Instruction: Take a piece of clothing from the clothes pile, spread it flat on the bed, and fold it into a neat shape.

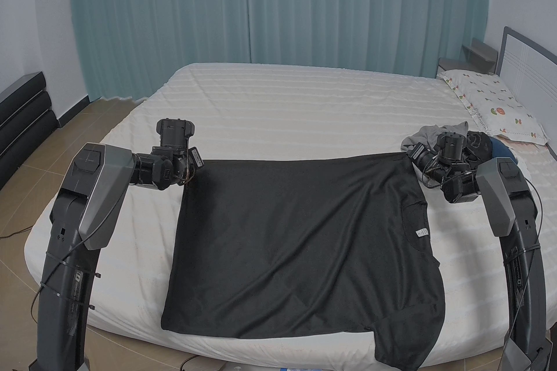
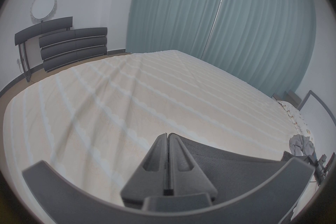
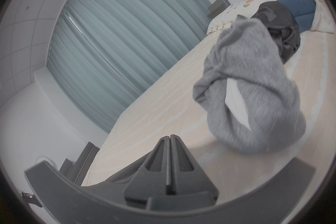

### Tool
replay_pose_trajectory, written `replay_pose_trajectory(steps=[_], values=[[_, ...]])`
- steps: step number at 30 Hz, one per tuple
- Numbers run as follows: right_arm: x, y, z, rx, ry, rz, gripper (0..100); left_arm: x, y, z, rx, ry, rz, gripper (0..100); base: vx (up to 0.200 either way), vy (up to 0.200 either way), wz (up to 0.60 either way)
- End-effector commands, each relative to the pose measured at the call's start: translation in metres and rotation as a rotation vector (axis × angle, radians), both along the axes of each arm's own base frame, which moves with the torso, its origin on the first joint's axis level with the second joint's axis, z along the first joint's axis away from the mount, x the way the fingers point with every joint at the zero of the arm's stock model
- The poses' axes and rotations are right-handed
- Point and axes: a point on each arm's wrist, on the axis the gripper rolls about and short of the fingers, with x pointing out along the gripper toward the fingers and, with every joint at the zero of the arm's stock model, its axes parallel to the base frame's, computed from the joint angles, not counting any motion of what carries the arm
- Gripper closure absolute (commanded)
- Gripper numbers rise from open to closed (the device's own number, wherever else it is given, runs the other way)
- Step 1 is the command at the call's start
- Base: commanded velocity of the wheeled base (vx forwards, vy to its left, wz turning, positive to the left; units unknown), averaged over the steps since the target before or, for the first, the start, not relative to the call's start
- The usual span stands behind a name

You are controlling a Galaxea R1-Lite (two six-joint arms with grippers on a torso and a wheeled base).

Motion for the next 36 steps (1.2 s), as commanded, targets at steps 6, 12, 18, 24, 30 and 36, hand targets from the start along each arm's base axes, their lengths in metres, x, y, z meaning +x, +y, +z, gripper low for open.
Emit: replay_pose_trajectory(steps=[6, 12, 18, 24, 30, 36], values=[[0.0, -0.002, 0.019, 0.0, -0.057, -0.023, 100, 0.005, -0.001, 0.0, -0.013, -0.07, 0.004, 100, 0.0, 0.0, 0.0], [0.0, 0.002, 0.009, -0.003, -0.045, -0.017, 100, 0.006, -0.003, -0.012, -0.008, -0.047, -0.002, 100, 0.0, 0.0, 0.0], [0.001, 0.007, -0.007, -0.007, -0.015, -0.01, 100, 0.006, -0.004, -0.022, -0.007, -0.031, -0.011, 100, 0.0, 0.0, 0.0], [0.001, 0.012, -0.025, -0.009, 0.021, -0.008, 100, 0.006, -0.006, -0.04, -0.005, 0.001, -0.018, 100, 0.0, 0.0, 0.0], [-0.002, 0.017, -0.04, -0.011, 0.056, -0.003, 100, 0.006, -0.007, -0.053, -0.003, 0.025, -0.018, 0, 0.0, 0.0, 0.0], [-0.011, 0.012, -0.019, -0.005, 0.06, -0.01, 0, 0.005, -0.004, -0.044, -0.009, 0.026, -0.007, 0, 0.0, 0.0, 0.0]])
